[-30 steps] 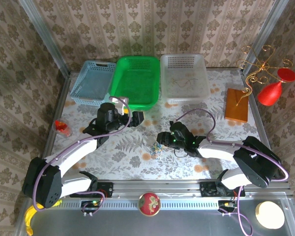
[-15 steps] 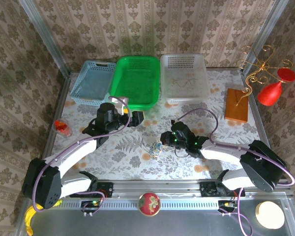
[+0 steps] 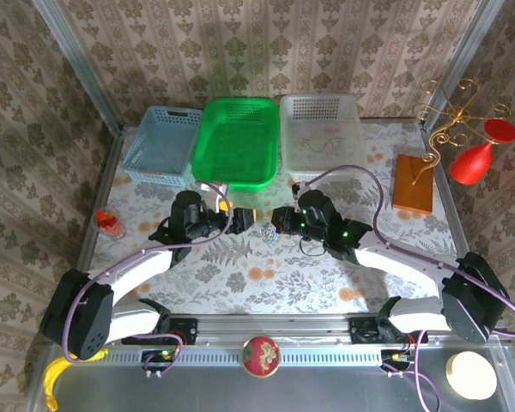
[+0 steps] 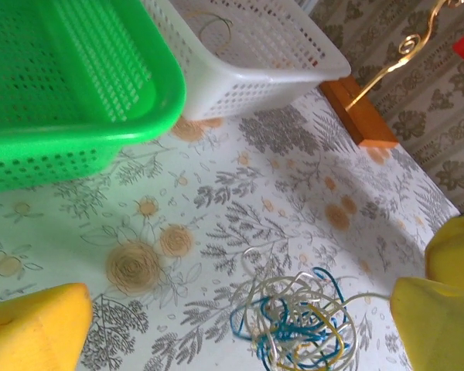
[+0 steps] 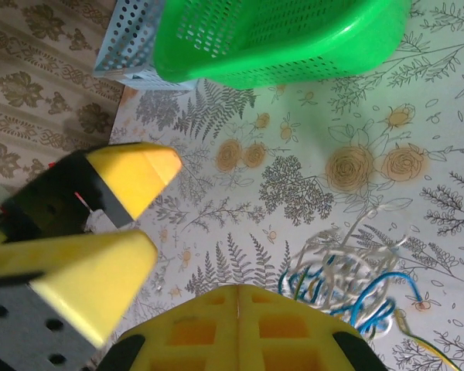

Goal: Untangle the cables

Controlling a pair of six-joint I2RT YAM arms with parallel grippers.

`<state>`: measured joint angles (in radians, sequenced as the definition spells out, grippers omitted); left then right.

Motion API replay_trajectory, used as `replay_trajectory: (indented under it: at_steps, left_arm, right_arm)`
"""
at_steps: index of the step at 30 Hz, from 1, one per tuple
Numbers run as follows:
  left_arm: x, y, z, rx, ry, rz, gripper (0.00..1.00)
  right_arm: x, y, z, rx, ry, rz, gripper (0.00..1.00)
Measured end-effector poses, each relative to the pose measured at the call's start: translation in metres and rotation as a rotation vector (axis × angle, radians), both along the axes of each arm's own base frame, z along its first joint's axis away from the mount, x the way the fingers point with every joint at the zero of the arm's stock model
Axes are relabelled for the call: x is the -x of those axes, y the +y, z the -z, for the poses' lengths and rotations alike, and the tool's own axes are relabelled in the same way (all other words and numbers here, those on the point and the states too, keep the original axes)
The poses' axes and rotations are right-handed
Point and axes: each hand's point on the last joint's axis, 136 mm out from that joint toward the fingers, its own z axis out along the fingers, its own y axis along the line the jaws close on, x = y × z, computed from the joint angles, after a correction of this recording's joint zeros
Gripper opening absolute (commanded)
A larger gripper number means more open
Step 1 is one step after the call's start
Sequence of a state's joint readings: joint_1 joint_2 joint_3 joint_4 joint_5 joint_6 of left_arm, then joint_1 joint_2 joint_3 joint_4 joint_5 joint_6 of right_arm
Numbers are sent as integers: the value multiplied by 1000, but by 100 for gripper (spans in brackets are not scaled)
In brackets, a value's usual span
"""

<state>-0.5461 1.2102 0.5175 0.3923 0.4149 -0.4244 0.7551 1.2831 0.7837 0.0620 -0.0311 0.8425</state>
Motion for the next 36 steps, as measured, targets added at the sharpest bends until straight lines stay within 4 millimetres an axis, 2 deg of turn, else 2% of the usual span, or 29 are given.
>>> replay_trajectory:
  at_steps: [14,19,24,36]
  left_arm:
    - [18,-32,7,29,-49,146,100]
    - [21,-39,14,20,-50,177,100]
    - [24,-45,21,4,-53,203,100]
    - [19,-60,9,20,-98,240,100]
  right_arm:
    - [-8,-1,-18,-18,-9,0,0]
    - [-10,-2,-19,-19,-7,4,0]
    - [-13,0,-30,-37,-21,1,0]
    - [-14,5,-31,-45,-15,-16,0]
